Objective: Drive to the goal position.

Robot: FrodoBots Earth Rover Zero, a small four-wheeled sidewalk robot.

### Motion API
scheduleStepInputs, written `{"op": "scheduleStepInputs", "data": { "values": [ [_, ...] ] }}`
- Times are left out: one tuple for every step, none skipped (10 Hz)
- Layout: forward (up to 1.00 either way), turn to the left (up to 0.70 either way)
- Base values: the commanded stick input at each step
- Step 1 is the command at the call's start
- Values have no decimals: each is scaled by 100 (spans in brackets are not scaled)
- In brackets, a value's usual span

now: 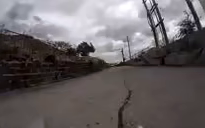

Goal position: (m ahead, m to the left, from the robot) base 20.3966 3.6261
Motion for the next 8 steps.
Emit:
{"op": "scheduleStepInputs", "data": {
  "values": [
    [100, 0],
    [100, 0],
    [100, 0],
    [100, 0],
    [100, 0],
    [100, 0],
    [100, 0],
    [100, 0]
  ]
}}
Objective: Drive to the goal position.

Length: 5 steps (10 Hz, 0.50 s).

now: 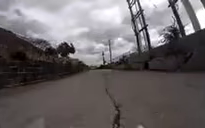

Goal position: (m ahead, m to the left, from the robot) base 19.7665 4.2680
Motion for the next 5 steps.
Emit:
{"op": "scheduleStepInputs", "data": {
  "values": [
    [100, 0],
    [100, 0],
    [100, 0],
    [100, 0],
    [100, 0]
  ]
}}
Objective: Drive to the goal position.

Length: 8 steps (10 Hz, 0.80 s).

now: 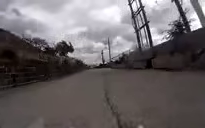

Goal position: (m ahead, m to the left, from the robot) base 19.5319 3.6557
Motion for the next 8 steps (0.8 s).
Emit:
{"op": "scheduleStepInputs", "data": {
  "values": [
    [100, 0],
    [100, 0],
    [100, 0],
    [100, 0],
    [100, 0],
    [100, 0],
    [100, 0],
    [100, 0]
  ]
}}
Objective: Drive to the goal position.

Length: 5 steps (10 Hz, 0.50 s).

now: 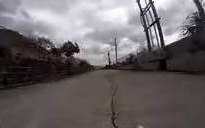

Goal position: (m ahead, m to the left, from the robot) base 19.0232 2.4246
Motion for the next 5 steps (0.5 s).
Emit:
{"op": "scheduleStepInputs", "data": {
  "values": [
    [100, 0],
    [100, 0],
    [100, 0],
    [100, 0],
    [100, 0]
  ]
}}
